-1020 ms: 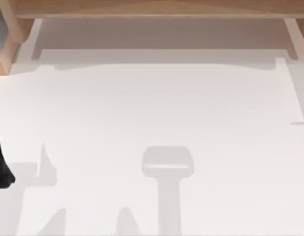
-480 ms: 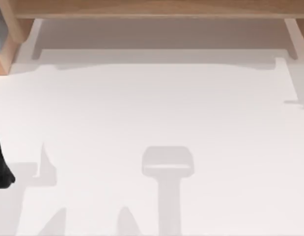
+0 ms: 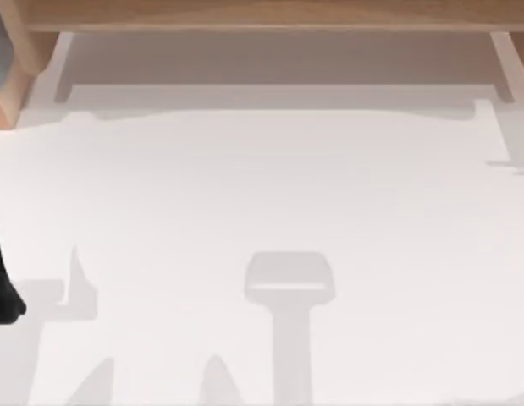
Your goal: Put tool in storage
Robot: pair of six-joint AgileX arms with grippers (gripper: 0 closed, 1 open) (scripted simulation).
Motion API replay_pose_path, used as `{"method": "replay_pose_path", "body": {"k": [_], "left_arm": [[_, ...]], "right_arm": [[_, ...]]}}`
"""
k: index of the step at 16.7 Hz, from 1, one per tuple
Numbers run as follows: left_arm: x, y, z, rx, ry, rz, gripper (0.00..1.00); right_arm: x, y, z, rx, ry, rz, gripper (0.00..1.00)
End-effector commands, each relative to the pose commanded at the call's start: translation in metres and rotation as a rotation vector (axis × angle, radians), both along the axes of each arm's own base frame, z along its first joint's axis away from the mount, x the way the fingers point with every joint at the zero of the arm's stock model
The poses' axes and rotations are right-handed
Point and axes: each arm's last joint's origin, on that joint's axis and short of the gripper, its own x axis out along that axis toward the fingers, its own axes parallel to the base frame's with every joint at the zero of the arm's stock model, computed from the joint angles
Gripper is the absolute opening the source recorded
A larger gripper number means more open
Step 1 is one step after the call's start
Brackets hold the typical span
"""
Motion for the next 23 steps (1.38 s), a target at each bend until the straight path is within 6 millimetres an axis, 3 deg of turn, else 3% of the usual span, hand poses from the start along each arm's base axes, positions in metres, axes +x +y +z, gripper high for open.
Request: {"method": "replay_pose_path", "body": {"k": [6,12,19,23], "left_arm": [[0.000,0.000,0.000,0.000,0.000,0.000,1.00],[0.000,0.000,0.000,0.000,0.000,0.000,1.00],[0.000,0.000,0.000,0.000,0.000,0.000,1.00],[0.000,0.000,0.000,0.000,0.000,0.000,1.00]], "right_arm": [[0.050,-0.004,0.007,-0.013,-0.025,-0.002,0.00],[0.055,-0.002,0.002,-0.003,-0.005,-0.002,0.00],[0.109,-0.009,0.009,-0.012,-0.029,-0.012,0.00],[0.113,-0.005,0.006,-0.007,-0.019,-0.005,0.00]]}}
